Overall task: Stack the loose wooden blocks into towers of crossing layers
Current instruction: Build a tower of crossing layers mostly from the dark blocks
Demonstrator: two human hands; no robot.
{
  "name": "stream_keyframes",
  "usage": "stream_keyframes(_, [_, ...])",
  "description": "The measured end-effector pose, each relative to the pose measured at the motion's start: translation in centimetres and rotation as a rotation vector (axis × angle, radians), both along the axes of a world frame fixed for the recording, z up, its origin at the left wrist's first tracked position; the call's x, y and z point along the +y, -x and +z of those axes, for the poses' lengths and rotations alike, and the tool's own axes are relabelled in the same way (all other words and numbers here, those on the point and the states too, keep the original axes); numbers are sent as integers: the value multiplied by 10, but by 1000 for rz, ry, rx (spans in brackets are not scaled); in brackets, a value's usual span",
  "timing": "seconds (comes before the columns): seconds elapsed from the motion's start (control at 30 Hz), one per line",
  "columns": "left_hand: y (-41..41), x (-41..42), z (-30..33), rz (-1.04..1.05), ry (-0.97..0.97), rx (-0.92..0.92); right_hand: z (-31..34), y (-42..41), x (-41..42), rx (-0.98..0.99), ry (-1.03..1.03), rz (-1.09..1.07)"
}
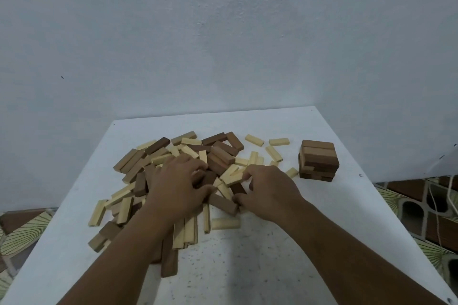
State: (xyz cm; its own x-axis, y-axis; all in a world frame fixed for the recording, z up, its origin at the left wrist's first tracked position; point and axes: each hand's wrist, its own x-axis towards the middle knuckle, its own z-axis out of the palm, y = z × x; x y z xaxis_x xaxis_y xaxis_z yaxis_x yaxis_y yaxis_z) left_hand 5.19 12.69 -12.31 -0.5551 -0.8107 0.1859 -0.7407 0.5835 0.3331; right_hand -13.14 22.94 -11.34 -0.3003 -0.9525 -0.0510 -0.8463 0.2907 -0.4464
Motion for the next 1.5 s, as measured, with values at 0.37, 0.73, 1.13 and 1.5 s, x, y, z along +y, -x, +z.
stream_keyframes(0.37, [-6, 8, 9, 115, -143, 447, 18, -9, -7, -239, 37, -23])
stream_keyframes(0.73, [-30, 30, 23, 241, -493, 908, -7, -43, 9, 158, 148, 80])
stream_keyframes(1.13, [-22, 62, 18, 139, -568, 947, -2, -32, 13, -200, 303, -35])
stream_keyframes(1.5, [49, 127, -6, -63, -549, 638, -19, 41, 134, 15, 164, -275])
